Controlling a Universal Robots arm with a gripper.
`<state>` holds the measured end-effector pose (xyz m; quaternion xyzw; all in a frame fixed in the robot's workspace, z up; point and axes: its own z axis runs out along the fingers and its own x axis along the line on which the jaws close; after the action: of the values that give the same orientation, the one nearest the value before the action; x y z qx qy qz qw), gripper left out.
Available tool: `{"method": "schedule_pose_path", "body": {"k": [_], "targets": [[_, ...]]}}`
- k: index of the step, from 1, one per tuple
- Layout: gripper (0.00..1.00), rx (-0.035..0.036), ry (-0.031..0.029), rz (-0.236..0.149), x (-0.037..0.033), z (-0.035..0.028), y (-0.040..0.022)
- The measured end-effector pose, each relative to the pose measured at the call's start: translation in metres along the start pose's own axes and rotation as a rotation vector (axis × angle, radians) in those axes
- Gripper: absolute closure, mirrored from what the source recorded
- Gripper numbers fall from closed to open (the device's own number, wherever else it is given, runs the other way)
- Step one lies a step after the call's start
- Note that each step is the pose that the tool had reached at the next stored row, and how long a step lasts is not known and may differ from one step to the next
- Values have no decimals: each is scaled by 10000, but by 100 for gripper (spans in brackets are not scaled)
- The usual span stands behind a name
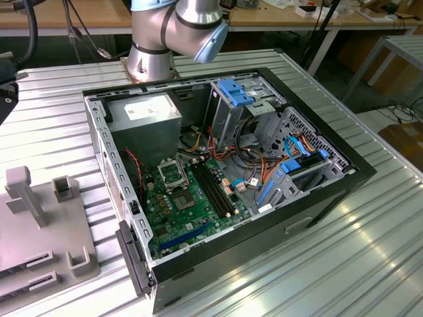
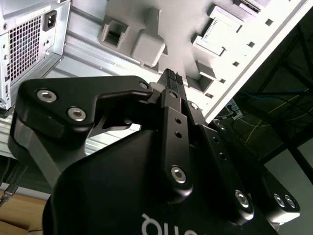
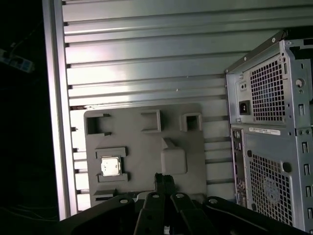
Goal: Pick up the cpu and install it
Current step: 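Reach for the cpu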
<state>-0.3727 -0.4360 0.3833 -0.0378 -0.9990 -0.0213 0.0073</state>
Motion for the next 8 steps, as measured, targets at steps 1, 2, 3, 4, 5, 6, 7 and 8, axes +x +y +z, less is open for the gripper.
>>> {"method": "schedule_pose_path", "body": {"k": [1, 2, 3, 4, 5, 6, 7, 8], "targets": [[89, 0, -1, 0, 23, 1, -4], [89, -1, -1, 0, 36, 2, -6], [89, -1, -1, 1, 49, 3, -7], [89, -1, -1, 1, 54, 3, -8], [89, -1, 0, 0, 55, 2, -8], [89, -1, -1, -1, 55, 3, -8], [89, -1, -1, -1, 55, 3, -8], [89, -1, -1, -1, 55, 3, -8]]}}
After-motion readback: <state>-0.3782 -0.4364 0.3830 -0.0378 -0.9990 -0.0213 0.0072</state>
